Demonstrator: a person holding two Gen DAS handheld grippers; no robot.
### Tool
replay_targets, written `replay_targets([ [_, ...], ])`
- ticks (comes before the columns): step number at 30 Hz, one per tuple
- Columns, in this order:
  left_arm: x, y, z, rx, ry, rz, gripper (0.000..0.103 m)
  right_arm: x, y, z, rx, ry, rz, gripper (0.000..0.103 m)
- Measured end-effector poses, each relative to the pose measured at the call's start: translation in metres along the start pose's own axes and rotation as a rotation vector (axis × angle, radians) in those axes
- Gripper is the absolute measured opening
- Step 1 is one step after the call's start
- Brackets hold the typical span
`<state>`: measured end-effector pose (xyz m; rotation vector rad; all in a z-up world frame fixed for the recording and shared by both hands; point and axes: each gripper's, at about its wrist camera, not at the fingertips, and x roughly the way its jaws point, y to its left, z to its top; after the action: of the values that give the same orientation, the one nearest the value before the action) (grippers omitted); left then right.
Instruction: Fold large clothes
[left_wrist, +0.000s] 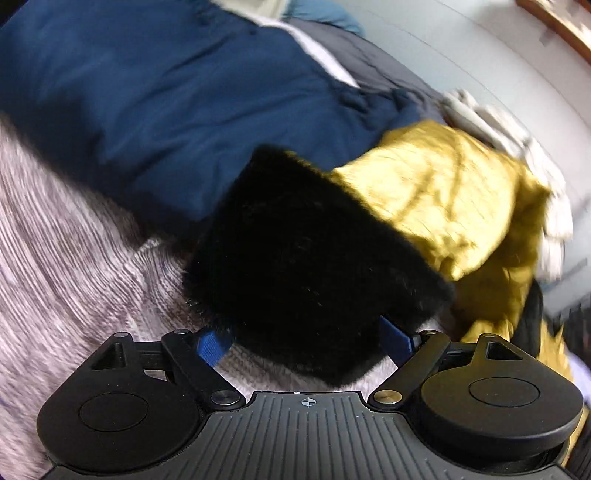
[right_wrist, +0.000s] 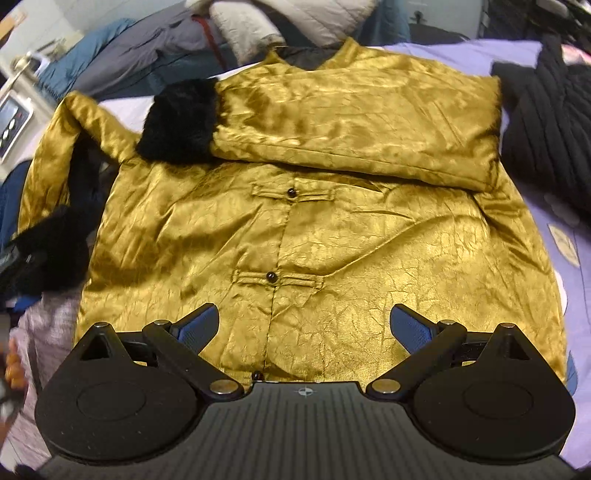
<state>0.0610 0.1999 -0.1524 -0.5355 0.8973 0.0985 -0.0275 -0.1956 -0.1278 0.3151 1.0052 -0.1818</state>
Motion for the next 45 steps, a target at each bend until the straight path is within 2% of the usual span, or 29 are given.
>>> replay_targets([
  [2, 0.002, 0.0, 0.006, -0.029, -0.03, -0.034, 0.103, 0.0, 0.005, -0.003, -0.03, 0.004, -0.011, 0.099],
  [6, -0.017, -0.01, 0.024, 0.023, -0.065, -0.057, 0.103, 0.002, 0.013, -0.009, -0.067, 0.02, -0.01, 0.099],
  [7, -0.023, -0.012, 0.03, 0.037, -0.066, -0.065, 0.1, 0.003, 0.014, -0.01, -0.068, 0.023, -0.007, 0.099],
  [8, -0.029, -0.013, 0.035, 0.052, -0.064, -0.068, 0.09, 0.004, 0.015, -0.012, -0.067, 0.025, -0.004, 0.099],
  [11, -0.05, -0.015, 0.052, 0.095, -0.075, -0.093, 0.079, 0.008, 0.017, -0.015, -0.063, 0.029, 0.0, 0.099],
  [13, -0.063, -0.021, 0.065, 0.152, -0.107, -0.085, 0.075, 0.01, 0.018, -0.015, -0.064, 0.03, 0.008, 0.099],
  [14, -0.069, -0.023, 0.073, 0.175, -0.123, -0.075, 0.064, 0.01, 0.019, -0.014, -0.063, 0.03, 0.014, 0.099],
  [17, -0.085, -0.024, 0.103, 0.203, -0.165, -0.064, 0.058, 0.013, 0.022, -0.013, -0.064, 0.03, 0.026, 0.099],
  [19, -0.094, -0.023, 0.135, 0.212, -0.223, -0.03, 0.056, 0.012, 0.024, -0.01, -0.069, 0.024, 0.034, 0.099],
  [23, -0.119, -0.013, 0.196, 0.208, -0.385, 0.106, 0.054, 0.009, 0.027, -0.004, -0.078, 0.014, 0.047, 0.099],
  [25, -0.121, -0.008, 0.221, 0.217, -0.405, 0.168, 0.055, 0.007, 0.029, -0.001, -0.086, 0.013, 0.036, 0.1],
  [27, -0.116, -0.003, 0.233, 0.225, -0.35, 0.152, 0.065, 0.007, 0.031, 0.002, -0.098, 0.017, 0.01, 0.1],
  [28, -0.113, -0.001, 0.233, 0.205, -0.315, 0.126, 0.087, 0.007, 0.032, 0.002, -0.104, 0.019, -0.005, 0.101],
  [29, -0.112, 0.004, 0.228, 0.182, -0.283, 0.094, 0.103, 0.008, 0.032, 0.003, -0.108, 0.02, -0.016, 0.101],
  [31, -0.104, 0.007, 0.211, 0.171, -0.238, 0.033, 0.103, 0.009, 0.032, 0.002, -0.109, 0.024, -0.029, 0.101],
  [34, -0.089, 0.011, 0.18, 0.175, -0.174, 0.033, 0.103, 0.012, 0.031, 0.001, -0.092, 0.042, -0.041, 0.101],
  [38, -0.068, 0.022, 0.147, 0.099, -0.058, -0.053, 0.103, 0.013, 0.033, 0.0, -0.096, 0.049, -0.046, 0.101],
  [42, -0.043, 0.037, 0.138, 0.012, -0.037, -0.051, 0.103, 0.012, 0.037, 0.001, -0.11, 0.048, -0.045, 0.101],
  [45, -0.022, 0.04, 0.138, -0.019, 0.025, -0.077, 0.103, 0.012, 0.039, 0.001, -0.111, 0.047, -0.045, 0.101],
])
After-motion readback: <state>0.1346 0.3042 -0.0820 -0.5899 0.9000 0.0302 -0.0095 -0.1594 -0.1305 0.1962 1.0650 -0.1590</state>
